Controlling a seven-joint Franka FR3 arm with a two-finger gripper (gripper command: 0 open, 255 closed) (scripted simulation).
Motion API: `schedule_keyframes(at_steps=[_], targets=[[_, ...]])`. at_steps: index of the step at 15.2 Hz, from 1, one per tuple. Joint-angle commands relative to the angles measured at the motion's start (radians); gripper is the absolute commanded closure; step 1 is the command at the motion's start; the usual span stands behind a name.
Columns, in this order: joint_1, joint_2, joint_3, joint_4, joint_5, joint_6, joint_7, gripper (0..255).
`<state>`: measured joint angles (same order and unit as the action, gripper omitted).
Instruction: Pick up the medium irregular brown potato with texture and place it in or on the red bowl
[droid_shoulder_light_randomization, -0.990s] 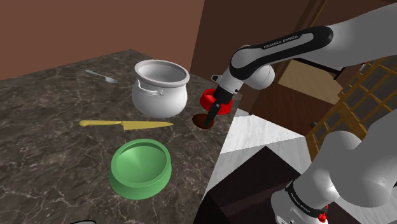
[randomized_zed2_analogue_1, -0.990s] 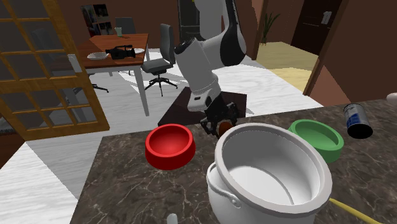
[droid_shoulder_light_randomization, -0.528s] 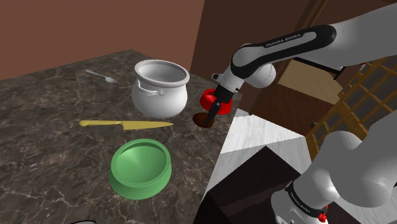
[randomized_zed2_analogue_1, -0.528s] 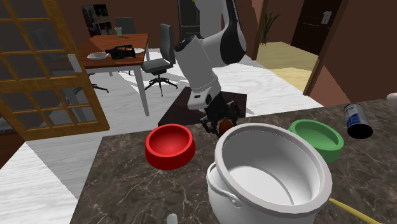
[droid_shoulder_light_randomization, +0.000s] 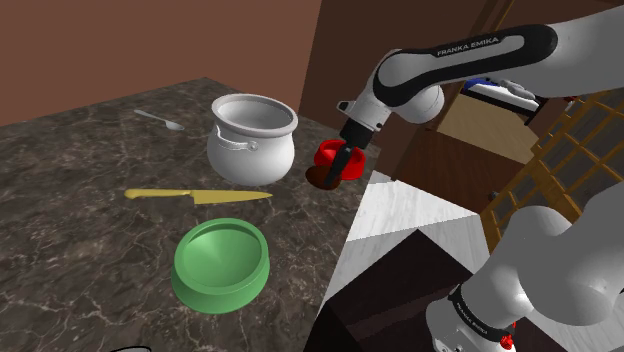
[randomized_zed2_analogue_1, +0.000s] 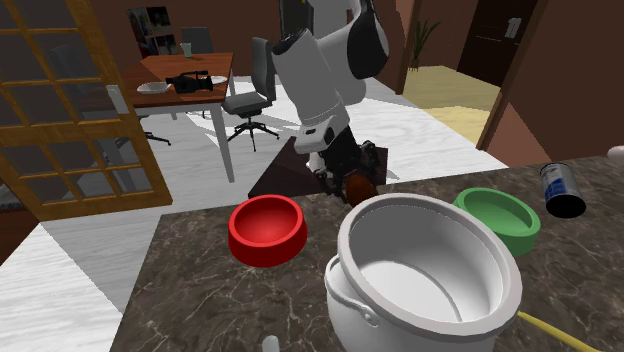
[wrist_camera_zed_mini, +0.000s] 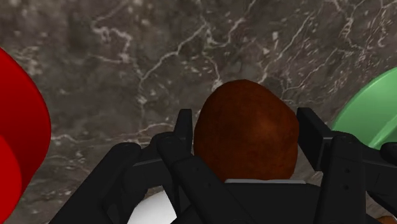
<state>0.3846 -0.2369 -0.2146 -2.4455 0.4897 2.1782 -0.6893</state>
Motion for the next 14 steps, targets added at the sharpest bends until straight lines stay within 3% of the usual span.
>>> schedule_keyframes(at_steps=[1, 14], targets=[[-0.004, -0.013, 0.000, 0.015, -0.012, -0.025, 0.015, 255], [-0.017, -0.081, 0.007, 0.111, -0.066, -0.171, 0.101, 255]])
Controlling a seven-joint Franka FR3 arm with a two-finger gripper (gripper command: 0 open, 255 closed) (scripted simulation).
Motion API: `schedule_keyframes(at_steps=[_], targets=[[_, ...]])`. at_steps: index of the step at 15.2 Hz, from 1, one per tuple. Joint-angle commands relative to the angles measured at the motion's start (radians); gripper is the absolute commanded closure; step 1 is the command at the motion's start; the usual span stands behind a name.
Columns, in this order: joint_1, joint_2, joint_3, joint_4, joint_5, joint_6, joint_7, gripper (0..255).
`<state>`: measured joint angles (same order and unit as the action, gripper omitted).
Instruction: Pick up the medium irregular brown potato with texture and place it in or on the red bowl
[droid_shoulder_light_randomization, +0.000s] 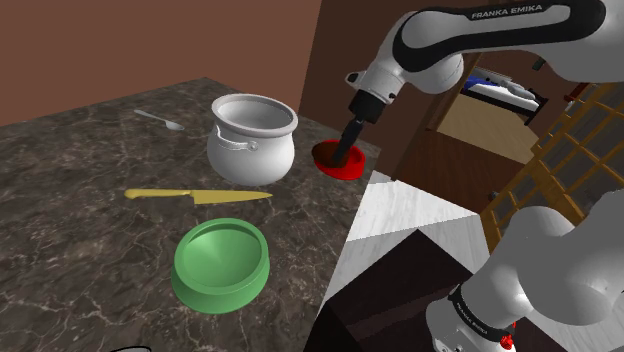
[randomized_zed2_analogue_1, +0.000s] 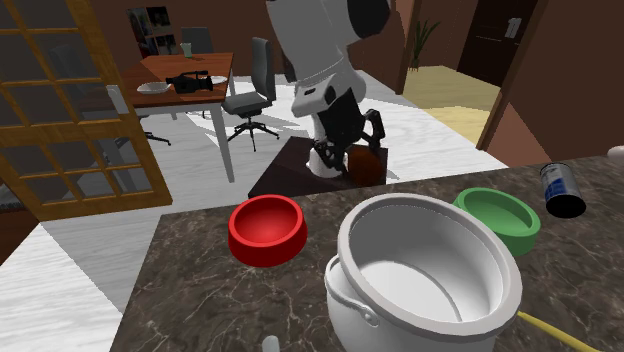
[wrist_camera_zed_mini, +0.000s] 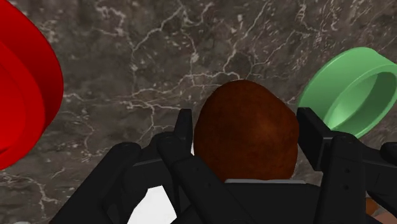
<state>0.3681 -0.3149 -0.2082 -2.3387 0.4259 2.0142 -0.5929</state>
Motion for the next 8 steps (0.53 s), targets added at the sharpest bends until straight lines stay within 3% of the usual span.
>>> schedule_keyframes(at_steps=[1, 8], targets=[[-0.010, 0.011, -0.017, 0.021, -0.007, -0.020, -0.018, 255], [-0.072, 0.137, -0.137, 0.172, -0.023, -0.119, -0.173, 255]])
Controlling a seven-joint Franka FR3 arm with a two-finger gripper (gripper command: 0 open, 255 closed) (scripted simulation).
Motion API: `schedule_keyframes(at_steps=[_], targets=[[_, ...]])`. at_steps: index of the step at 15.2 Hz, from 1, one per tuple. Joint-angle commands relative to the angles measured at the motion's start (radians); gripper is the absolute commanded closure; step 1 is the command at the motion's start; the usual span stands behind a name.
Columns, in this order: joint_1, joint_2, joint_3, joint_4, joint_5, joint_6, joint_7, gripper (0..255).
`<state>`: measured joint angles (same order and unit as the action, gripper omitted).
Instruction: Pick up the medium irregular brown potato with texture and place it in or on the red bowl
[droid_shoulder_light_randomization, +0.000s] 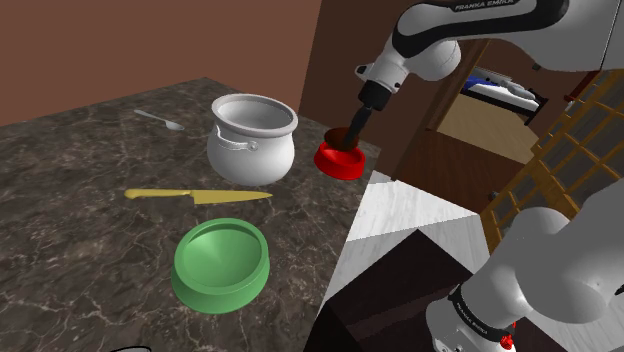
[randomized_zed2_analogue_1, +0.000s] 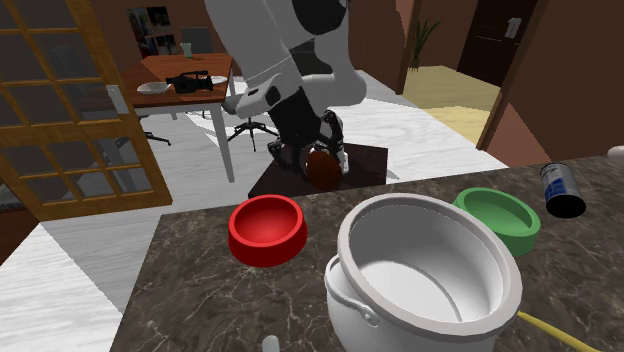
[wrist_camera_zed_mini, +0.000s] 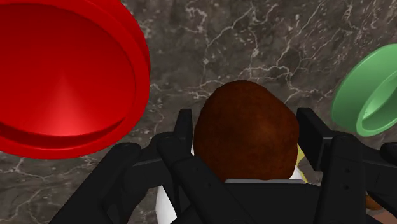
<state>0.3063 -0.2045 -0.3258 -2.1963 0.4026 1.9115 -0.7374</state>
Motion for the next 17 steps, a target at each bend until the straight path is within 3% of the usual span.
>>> schedule_keyframes(at_steps=[1, 7, 17], targets=[[-0.019, 0.049, -0.036, 0.055, 0.001, -0.032, -0.051, 255], [-0.085, 0.223, -0.131, 0.259, 0.030, -0.146, -0.198, 255], [-0.086, 0.266, -0.127, 0.175, 0.064, -0.037, -0.258, 255]])
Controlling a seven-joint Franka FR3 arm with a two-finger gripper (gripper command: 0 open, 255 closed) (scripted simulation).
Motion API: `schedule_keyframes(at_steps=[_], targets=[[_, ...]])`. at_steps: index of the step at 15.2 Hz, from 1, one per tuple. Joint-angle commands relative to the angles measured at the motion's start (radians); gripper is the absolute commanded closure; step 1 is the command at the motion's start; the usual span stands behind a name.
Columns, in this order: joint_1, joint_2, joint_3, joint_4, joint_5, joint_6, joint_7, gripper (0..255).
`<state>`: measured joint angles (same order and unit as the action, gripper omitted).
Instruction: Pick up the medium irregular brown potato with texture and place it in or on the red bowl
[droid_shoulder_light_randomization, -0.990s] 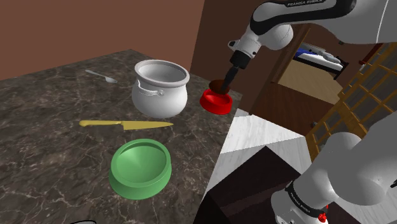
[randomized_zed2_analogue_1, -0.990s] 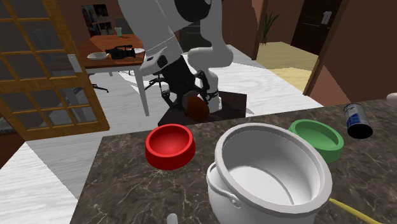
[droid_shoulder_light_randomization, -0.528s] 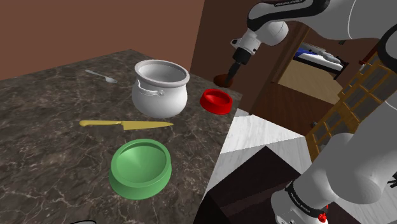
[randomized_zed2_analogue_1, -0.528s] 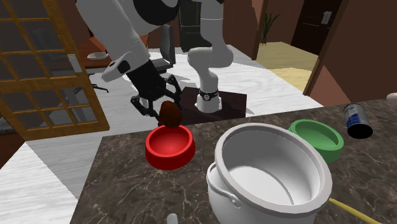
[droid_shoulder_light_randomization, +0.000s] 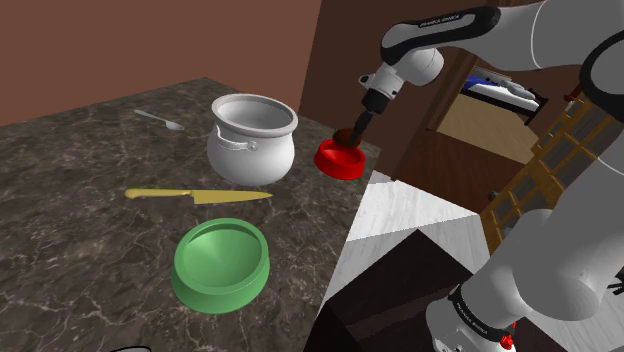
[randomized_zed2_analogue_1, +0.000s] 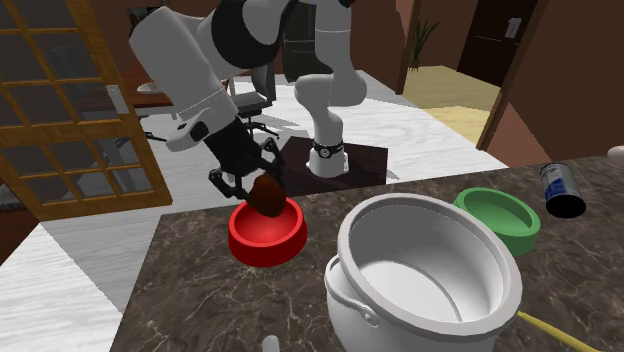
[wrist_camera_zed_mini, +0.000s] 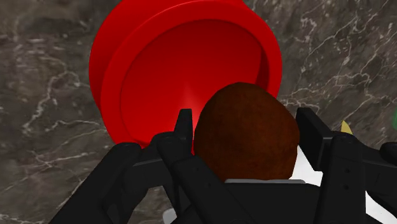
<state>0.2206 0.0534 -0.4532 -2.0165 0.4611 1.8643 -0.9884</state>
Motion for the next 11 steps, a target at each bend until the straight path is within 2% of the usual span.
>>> schedule_keyframes(at_steps=[1, 4, 11], targets=[[-0.001, 0.014, 0.000, -0.012, 0.010, 0.021, -0.014, 255], [-0.001, 0.030, 0.002, -0.031, 0.023, 0.050, -0.033, 255], [-0.001, 0.030, 0.002, -0.031, 0.023, 0.050, -0.033, 255]])
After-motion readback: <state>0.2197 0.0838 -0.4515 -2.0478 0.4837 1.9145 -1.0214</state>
